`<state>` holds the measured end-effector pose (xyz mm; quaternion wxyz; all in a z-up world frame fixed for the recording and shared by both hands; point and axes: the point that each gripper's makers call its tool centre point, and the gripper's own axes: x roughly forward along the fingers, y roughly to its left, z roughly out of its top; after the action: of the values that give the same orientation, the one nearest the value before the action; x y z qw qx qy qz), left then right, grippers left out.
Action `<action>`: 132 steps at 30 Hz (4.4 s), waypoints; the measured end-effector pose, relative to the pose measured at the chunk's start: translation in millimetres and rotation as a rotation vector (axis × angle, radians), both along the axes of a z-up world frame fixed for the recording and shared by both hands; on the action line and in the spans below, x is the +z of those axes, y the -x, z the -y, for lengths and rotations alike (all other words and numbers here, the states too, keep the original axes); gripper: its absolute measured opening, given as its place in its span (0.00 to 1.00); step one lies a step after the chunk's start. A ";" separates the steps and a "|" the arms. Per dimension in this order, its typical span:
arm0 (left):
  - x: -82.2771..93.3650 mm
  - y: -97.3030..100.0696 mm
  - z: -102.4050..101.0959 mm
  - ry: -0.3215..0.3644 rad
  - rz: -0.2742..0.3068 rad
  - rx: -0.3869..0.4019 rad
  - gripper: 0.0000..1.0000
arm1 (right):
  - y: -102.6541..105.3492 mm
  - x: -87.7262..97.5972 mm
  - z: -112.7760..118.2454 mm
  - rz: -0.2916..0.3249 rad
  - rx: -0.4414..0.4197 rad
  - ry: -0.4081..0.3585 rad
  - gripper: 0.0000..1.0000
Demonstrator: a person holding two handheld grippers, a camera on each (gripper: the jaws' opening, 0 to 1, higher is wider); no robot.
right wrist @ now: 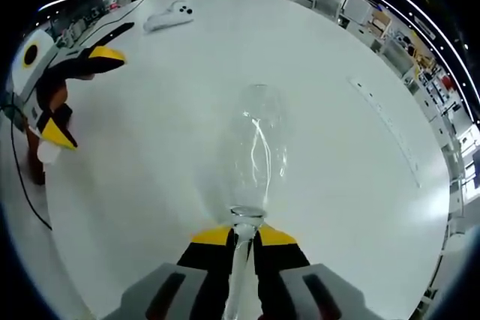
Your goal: Stand the stemmed glass upright on the table place it in front of you
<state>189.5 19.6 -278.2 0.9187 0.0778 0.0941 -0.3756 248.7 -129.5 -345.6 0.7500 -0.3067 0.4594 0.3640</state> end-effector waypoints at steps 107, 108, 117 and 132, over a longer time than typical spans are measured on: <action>0.4 -0.8 -1.6 0.000 0.002 0.005 0.56 | -3.5 37.3 3.6 0.144 -0.123 -0.111 0.11; 0.4 -0.8 -1.7 0.000 0.002 0.005 0.56 | -3.4 38.5 3.8 0.149 -0.124 -0.114 0.11; 0.5 -0.1 -1.0 -0.001 0.002 0.005 0.56 | -4.8 44.3 5.2 0.171 -0.134 -0.129 0.11; -0.3 -0.3 -1.4 -0.005 0.000 0.006 0.56 | -6.0 56.8 6.1 0.216 -0.152 -0.167 0.11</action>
<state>189.9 21.0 -278.5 0.9197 0.0799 0.0956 -0.3724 254.8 -135.7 -288.8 0.8433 -0.2449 0.3660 0.3081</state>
